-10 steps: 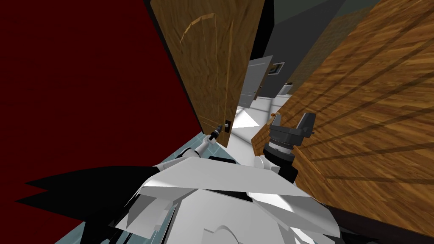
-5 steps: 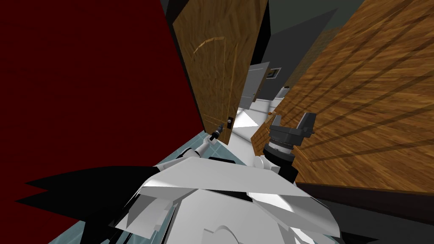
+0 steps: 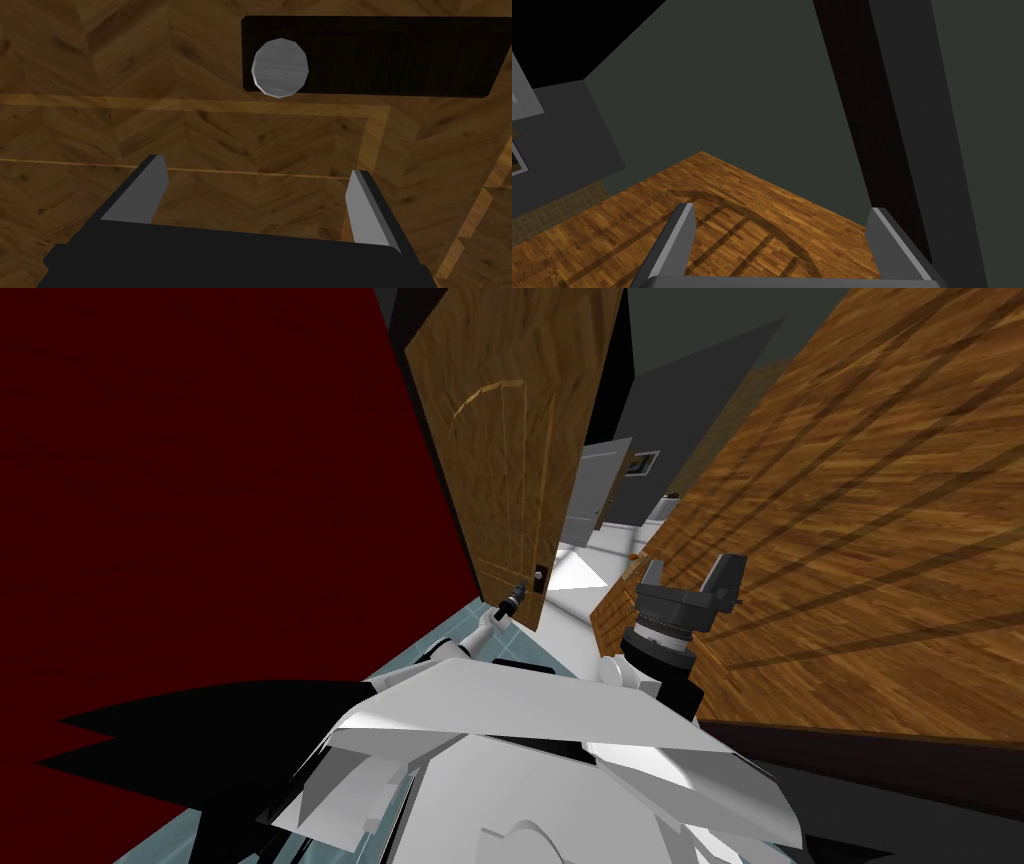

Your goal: Push the door open

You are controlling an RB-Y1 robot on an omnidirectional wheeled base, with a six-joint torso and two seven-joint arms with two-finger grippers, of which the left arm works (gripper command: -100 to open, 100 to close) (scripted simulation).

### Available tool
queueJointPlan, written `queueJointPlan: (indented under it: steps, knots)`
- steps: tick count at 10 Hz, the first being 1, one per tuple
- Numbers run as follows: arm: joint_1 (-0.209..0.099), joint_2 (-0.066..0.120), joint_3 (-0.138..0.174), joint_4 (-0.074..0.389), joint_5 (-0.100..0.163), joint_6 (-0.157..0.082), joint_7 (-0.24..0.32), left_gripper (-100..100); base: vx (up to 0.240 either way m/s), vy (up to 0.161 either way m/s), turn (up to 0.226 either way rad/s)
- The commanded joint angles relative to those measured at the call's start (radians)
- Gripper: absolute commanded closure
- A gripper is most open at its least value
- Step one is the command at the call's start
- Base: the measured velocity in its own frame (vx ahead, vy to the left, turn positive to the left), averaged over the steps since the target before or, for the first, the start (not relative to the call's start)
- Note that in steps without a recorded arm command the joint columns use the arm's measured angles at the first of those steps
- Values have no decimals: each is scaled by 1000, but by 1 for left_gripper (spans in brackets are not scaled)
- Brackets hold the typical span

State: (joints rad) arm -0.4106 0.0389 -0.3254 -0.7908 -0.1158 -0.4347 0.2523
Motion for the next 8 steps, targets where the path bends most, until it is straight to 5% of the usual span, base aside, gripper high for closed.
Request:
queueJointPlan:
  steps: [1,8]
  knots:
    - [0,7,2,-3,1,0,1,-100,169,-81,-20]
    - [-2,-11,17,5,3,-9,-12,-100,176,-98,-20]
